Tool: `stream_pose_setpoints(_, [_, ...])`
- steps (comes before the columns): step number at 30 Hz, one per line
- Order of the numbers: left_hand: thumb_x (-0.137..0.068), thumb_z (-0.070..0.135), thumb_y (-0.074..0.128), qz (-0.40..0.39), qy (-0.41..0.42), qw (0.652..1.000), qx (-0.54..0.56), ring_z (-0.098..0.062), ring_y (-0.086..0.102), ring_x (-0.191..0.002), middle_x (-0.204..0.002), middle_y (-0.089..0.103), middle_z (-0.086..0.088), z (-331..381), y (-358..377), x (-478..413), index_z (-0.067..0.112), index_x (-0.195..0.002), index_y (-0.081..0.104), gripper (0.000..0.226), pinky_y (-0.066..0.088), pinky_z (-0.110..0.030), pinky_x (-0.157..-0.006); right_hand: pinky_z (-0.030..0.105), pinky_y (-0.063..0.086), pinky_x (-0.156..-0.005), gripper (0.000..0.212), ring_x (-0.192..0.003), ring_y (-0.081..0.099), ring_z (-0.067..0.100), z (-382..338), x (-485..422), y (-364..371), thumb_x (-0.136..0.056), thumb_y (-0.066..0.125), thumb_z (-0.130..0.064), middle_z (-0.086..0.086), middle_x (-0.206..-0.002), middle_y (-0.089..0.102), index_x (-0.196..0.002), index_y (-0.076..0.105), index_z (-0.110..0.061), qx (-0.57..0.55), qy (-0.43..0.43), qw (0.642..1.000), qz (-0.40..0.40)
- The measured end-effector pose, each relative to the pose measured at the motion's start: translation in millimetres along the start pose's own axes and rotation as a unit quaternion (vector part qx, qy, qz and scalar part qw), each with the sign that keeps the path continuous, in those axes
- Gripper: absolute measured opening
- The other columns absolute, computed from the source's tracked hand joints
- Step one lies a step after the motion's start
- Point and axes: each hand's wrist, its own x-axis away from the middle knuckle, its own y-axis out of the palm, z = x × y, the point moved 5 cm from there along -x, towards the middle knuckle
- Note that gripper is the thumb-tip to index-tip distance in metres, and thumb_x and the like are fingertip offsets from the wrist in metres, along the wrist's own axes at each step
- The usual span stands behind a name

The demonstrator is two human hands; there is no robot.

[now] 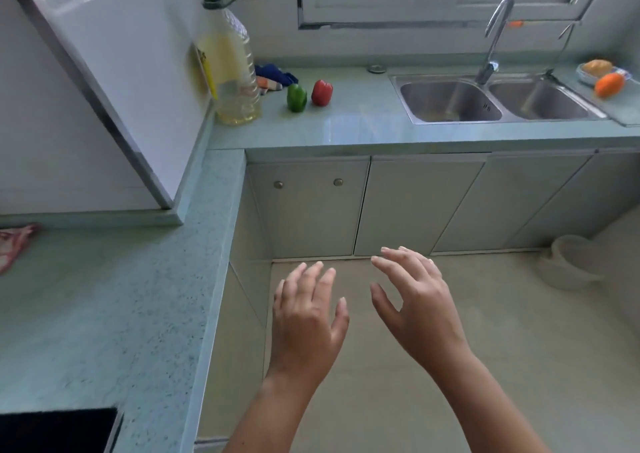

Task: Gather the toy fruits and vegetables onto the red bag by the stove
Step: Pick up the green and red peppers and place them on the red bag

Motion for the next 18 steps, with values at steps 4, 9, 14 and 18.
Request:
stream_pose_setpoints(4, [-0.081, 0.031, 0.046, -0.002, -0.002, 1.000, 0.000, -0.025, 0.045, -0.113, -0.115, 0.063, -0.010, -4.0, 33.4, -46.1, 0.008, -0.110, 0.063, 0.042, 0.046, -0.047, -0.091, 0.054, 0.048, -0.085, 0.035, -0.107, 0.054, 0.028, 35.1, -40.3, 17.5, -0.081, 0.047, -0.033, 0.006, -0.109, 0.065, -0.105, 0.064, -0.013, -0.005, 0.012, 1.000, 0.007])
stream_pose_setpoints(9, [-0.080, 0.031, 0.046, 0.006, 0.010, 1.000, -0.010, -0.026, 0.047, -0.112, -0.113, 0.064, -0.011, -0.6, 83.4, -125.2, 0.007, -0.109, 0.064, 0.041, 0.047, -0.052, -0.088, 0.056, 0.048, -0.083, 0.035, -0.106, 0.056, 0.031, 93.1, -110.8, 37.3, -0.081, 0.047, -0.032, 0.007, -0.109, 0.065, -0.104, 0.064, -0.011, -0.013, 0.007, 1.000, 0.016])
stream_pose_setpoints(14, [-0.080, 0.031, 0.046, 0.015, 0.028, 0.999, -0.016, -0.026, 0.047, -0.112, -0.114, 0.063, -0.011, 23.1, 120.8, -216.8, 0.007, -0.110, 0.063, 0.042, 0.047, -0.054, -0.087, 0.055, 0.048, -0.084, 0.036, -0.107, 0.055, 0.030, 142.0, -190.7, 37.2, -0.081, 0.047, -0.033, 0.006, -0.110, 0.065, -0.105, 0.064, -0.012, -0.031, 0.000, 0.999, 0.027])
stream_pose_setpoints(18, [-0.081, 0.031, 0.046, 0.024, 0.008, 0.999, -0.020, -0.029, 0.053, -0.113, -0.116, 0.063, -0.011, 27.9, 144.1, -268.4, 0.007, -0.111, 0.063, 0.042, 0.046, -0.051, -0.090, 0.054, 0.048, -0.084, 0.036, -0.108, 0.052, 0.025, 178.8, -238.9, 45.2, -0.081, 0.047, -0.034, 0.005, -0.110, 0.064, -0.105, 0.064, -0.013, -0.043, -0.007, 0.999, 0.030])
